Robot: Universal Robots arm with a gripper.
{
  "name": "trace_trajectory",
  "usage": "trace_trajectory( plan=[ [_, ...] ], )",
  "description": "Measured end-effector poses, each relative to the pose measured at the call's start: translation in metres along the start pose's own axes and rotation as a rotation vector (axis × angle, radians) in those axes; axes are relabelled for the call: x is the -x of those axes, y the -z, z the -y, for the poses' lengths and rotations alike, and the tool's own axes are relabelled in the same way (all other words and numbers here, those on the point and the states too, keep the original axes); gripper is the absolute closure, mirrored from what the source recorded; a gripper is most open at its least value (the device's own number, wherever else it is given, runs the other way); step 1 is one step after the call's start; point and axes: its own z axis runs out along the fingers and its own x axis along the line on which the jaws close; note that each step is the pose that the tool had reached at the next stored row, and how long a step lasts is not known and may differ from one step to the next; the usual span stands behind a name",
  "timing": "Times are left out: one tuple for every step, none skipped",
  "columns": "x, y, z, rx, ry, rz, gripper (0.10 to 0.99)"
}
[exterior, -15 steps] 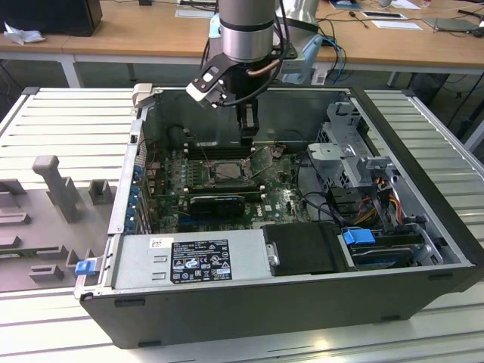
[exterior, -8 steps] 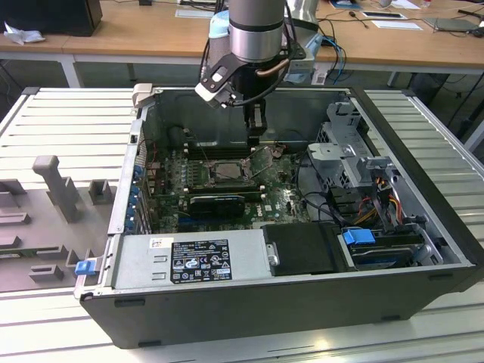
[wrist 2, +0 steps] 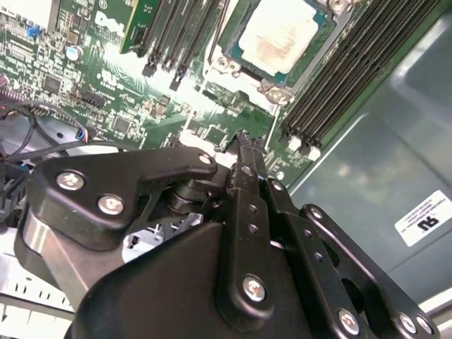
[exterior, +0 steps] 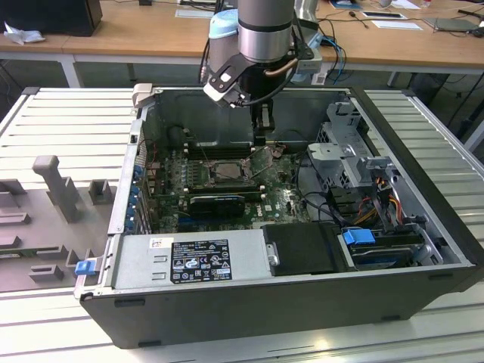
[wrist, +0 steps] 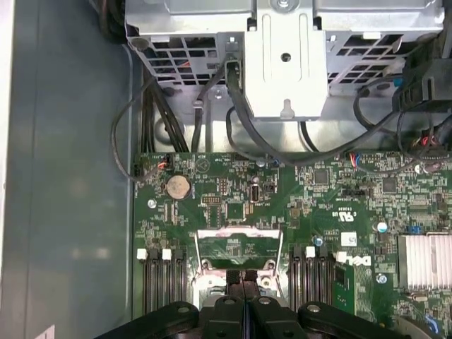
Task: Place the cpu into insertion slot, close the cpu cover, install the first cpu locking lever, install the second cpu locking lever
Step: 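Close the cpu cover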
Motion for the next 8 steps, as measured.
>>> trace_trajectory(
  plan=[
    [0.0000,-0.0001,-0.0004,0.000,0.000,0.0006,0.980],
    [0.0000,-0.0002,-0.0009,0.000,0.000,0.0011,0.980],
    [0.0000,-0.0003,-0.0022,0.000,0.000,0.0013,0.980],
    [0.0000,-0.0003,-0.0029,0.000,0.000,0.0016,0.980],
    [-0.0001,-0.0005,-0.0042,0.000,0.000,0.0016,0.980],
    [-0.0001,-0.0010,-0.0074,0.000,0.000,0.0014,0.980],
    [-0.0001,-0.0014,-0.0106,0.000,0.000,0.0014,0.980],
    [-0.0002,-0.0018,-0.0120,0.000,0.000,0.0013,0.980]
  ],
)
